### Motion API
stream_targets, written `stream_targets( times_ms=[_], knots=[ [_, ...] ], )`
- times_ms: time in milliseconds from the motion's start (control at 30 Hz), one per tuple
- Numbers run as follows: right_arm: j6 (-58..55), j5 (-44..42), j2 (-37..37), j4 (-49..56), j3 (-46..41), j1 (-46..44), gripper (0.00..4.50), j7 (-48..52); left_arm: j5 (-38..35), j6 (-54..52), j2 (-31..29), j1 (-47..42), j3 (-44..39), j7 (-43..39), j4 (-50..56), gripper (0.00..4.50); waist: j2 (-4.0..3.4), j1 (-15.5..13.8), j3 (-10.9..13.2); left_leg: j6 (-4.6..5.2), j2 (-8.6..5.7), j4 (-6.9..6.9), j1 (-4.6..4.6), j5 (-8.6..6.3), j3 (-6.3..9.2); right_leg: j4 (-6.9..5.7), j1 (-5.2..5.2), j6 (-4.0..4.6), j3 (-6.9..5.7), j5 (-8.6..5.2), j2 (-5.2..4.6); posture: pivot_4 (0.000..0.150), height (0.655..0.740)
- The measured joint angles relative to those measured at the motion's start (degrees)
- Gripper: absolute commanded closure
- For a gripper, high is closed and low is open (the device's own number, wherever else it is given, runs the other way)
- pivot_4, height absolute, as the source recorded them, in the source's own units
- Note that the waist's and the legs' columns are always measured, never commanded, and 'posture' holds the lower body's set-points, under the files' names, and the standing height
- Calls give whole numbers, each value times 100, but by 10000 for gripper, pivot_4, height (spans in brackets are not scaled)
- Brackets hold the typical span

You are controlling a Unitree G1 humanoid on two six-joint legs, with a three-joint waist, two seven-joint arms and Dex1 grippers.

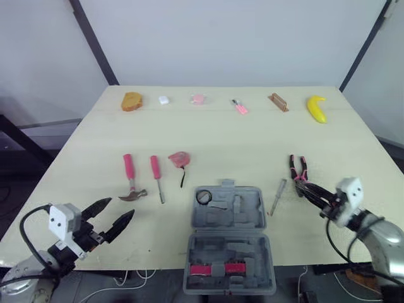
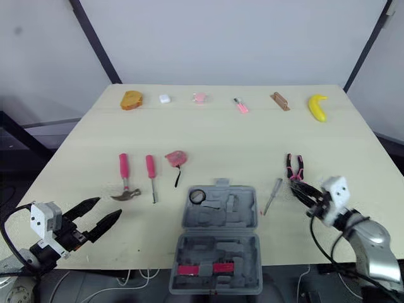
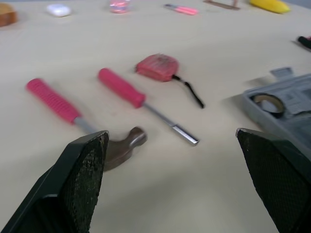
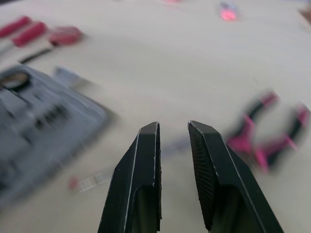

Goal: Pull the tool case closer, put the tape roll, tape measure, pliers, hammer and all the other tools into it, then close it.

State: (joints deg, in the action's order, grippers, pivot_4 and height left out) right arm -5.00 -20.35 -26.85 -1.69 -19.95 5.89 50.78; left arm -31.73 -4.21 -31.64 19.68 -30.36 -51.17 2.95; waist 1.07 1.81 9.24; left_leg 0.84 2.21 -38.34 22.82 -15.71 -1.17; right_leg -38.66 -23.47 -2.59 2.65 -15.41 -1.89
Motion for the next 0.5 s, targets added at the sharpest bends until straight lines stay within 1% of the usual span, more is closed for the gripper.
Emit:
stream_targets(
  times_ms=[100, 167, 200, 267, 300, 500],
  knots=[
    [200, -143, -48, -208, -305, 469, 26586, 78, 7, 44, 88, 135, -177, 145, -189, 0, 0, 26, 0, 0, 1, 1, -5, 0, -5, 0, 0, 0, 4, 0, 4, 1500, 7400],
    [323, -279, -50, -227, -412, 658, 15847, 160, 21, 168, 128, 148, -300, 189, -380, 0, 2, 41, -2, 0, 3, 0, -8, 0, -5, -1, 0, 1, 6, -1, 10, 1500, 7400],
    [355, -318, -50, -227, -451, 722, 11352, 185, 26, 212, 128, 158, -335, 209, -437, 0, 4, 41, -4, 1, 3, -1, -11, 0, -6, -2, 0, 2, 7, -1, 12, 1500, 7400],
    [471, -464, -63, -282, -625, 981, 350, 246, 69, 364, 128, 254, -473, 210, -700, 0, 6, 38, -7, 0, 3, 0, -11, 0, -8, 0, 1, 1, 9, -2, 12, 1500, 7400],
    [516, -550, -66, -366, -749, 1109, 350, 252, 73, 412, 127, 320, -541, 203, -854, 0, 9, 38, -9, 1, 3, 0, -10, 0, -9, 2, 1, 1, 10, -2, 12, 1500, 7400],
    [569, -708, -67, -421, -946, 1191, 350, 129, 72, 594, 122, 317, -575, 112, -1120, 0, 26, 24, -25, 0, 4, -1, -10, 0, -13, 4, 1, 1, 14, -1, 8, 1500, 7400]
  ],
)
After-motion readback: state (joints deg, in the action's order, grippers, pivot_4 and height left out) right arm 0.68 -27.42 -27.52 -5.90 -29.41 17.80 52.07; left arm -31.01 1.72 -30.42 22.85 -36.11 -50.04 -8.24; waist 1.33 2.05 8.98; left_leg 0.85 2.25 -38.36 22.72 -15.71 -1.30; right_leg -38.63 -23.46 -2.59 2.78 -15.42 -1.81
